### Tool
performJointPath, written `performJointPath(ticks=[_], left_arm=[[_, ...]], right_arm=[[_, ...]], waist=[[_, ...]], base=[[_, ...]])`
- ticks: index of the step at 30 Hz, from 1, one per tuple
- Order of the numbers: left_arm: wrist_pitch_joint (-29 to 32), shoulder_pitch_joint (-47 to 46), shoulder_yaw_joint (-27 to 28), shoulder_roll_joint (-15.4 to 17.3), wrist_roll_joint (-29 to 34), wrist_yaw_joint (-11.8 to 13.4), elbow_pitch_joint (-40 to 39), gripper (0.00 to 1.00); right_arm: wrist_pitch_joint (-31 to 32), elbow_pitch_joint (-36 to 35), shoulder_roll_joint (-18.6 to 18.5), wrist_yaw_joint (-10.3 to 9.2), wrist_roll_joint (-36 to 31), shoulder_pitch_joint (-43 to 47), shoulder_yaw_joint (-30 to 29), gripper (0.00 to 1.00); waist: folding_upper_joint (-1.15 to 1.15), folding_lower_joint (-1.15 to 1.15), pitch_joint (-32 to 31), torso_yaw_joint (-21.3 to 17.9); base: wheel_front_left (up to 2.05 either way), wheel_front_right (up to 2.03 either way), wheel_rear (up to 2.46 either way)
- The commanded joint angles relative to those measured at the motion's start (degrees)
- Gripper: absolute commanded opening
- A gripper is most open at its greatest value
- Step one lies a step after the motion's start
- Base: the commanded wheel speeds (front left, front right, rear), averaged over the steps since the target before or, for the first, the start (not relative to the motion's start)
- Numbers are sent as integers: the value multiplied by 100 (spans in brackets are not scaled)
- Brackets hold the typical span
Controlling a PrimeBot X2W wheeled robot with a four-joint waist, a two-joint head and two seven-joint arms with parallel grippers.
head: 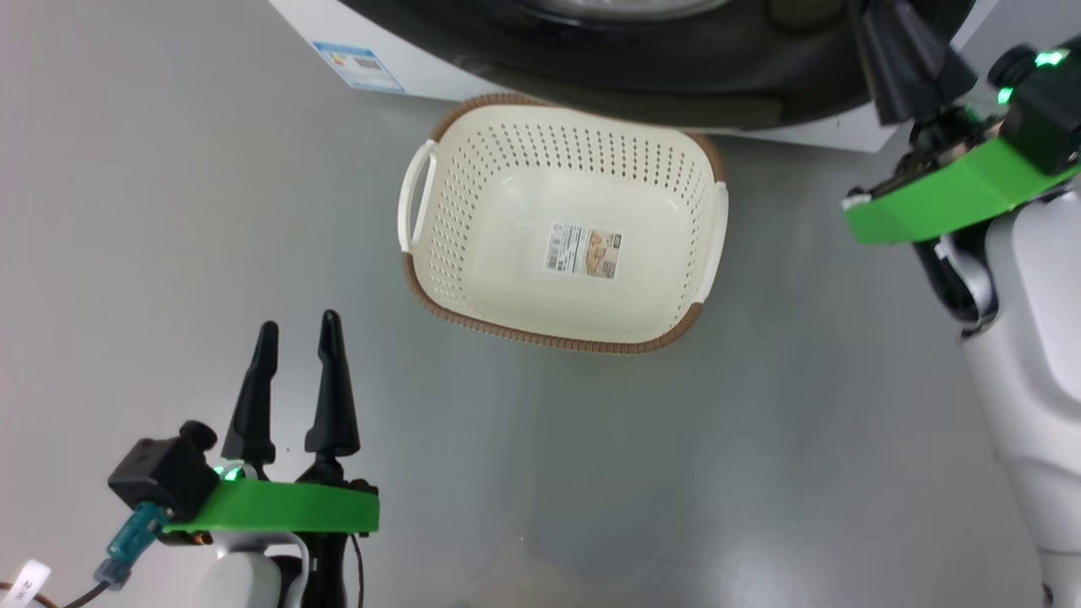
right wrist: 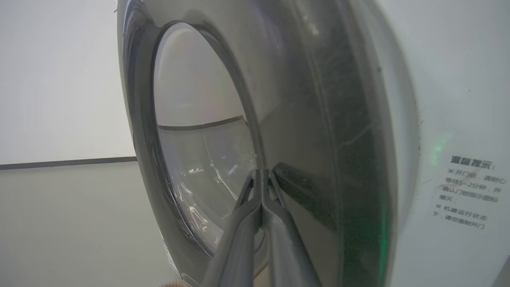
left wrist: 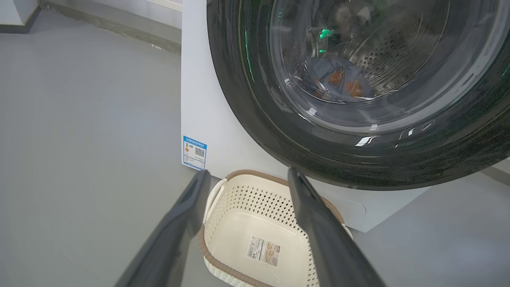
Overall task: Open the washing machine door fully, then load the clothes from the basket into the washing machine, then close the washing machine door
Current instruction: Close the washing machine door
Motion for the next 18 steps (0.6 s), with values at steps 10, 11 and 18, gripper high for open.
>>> performJointPath(ticks=[10,11,18], left_arm=[[-46,-182,-51,114,-178,110,-426,100],[-46,-188,-77,114,-194,119,-444,100],[-46,-236,-201,114,-232,147,-505,100]], right_arm=[[-25,48,-245,7,-140,-830,126,0],[-25,92,-274,7,-163,-936,101,0],[-25,622,-422,7,-357,-1470,-254,0]], waist=[[0,0,463,85],[0,0,483,95],[0,0,522,153]], base=[[0,0,0],[0,0,0],[0,0,0]])
